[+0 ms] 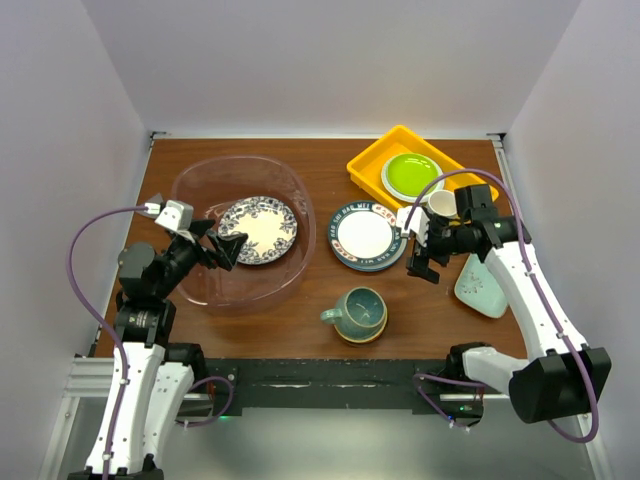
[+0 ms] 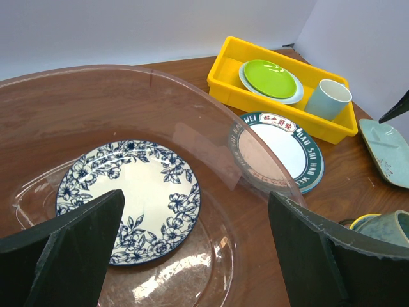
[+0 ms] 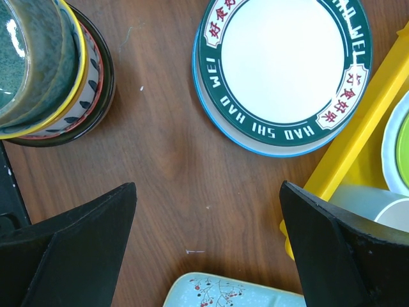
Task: Place the mixed dishes into the plastic bin
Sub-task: Pick up the plate at the center of the board.
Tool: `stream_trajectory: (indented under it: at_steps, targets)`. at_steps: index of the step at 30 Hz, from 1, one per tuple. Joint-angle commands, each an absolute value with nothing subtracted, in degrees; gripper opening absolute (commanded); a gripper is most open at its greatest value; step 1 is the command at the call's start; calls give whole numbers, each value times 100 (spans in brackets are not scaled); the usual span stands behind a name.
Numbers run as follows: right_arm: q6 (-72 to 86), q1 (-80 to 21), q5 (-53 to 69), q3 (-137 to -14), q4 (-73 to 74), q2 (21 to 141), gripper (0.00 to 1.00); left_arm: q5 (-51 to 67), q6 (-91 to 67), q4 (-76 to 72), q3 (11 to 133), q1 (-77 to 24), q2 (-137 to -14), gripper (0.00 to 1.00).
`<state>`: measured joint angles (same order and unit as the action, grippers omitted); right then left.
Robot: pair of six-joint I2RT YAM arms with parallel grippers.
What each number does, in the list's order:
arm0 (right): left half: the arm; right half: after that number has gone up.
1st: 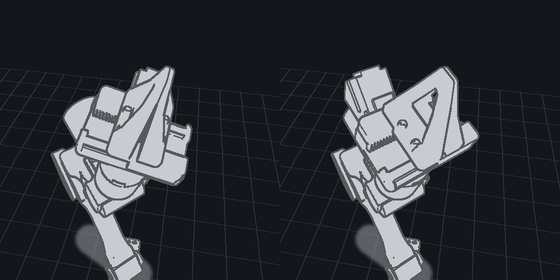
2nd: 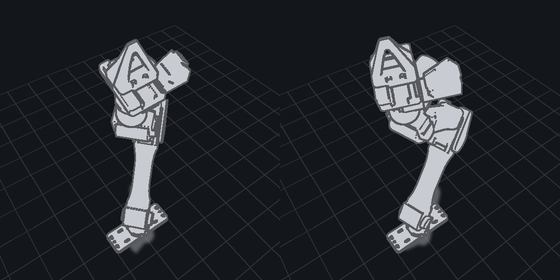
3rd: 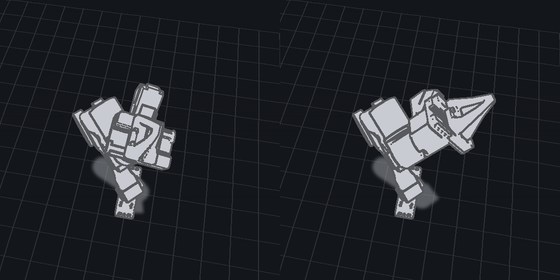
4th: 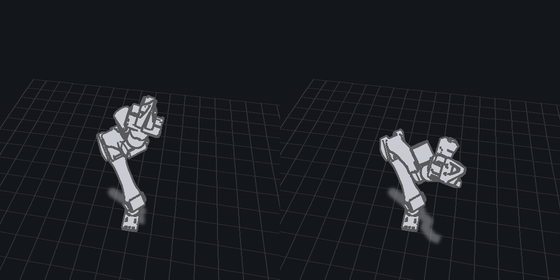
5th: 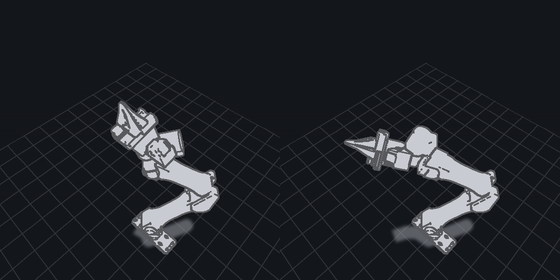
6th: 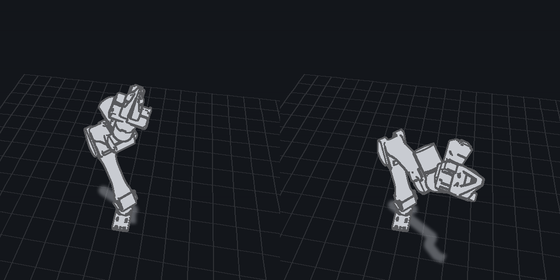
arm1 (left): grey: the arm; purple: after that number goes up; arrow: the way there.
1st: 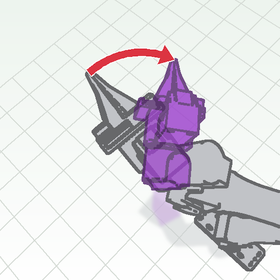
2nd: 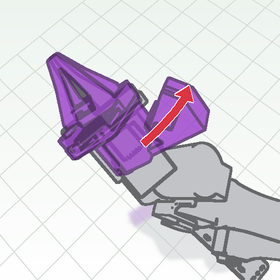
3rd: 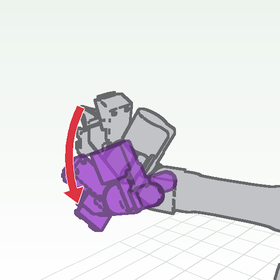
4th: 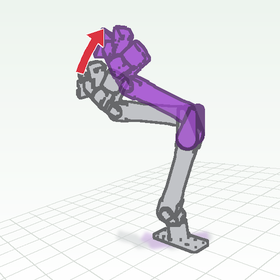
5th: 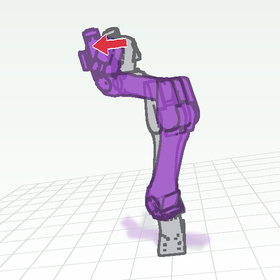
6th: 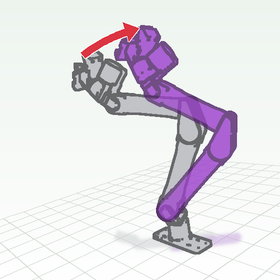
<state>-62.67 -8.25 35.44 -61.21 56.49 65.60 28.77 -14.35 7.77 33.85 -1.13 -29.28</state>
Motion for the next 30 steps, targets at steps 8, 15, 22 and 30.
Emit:
stream_trajectory:
  at_steps: [8, 15, 22, 30]
  targets:
    - [-6425, -853, 3489, -5977, 5607, 6583, 98, 2865, -1433, 545, 3366, -79, -2909, 100]
    - [-6425, -870, 3480, -5915, 5581, 6583, 98, 2856, -1433, 545, 3366, -79, -2909, 100]
    - [-6434, -870, 3472, -5880, 5572, 6618, 98, 2856, -1433, 545, 3366, -79, -2900, 100]
    - [-6259, -861, 3402, -5854, 5415, 6723, 98, 2848, -1433, 554, 3366, -79, -2892, 100]
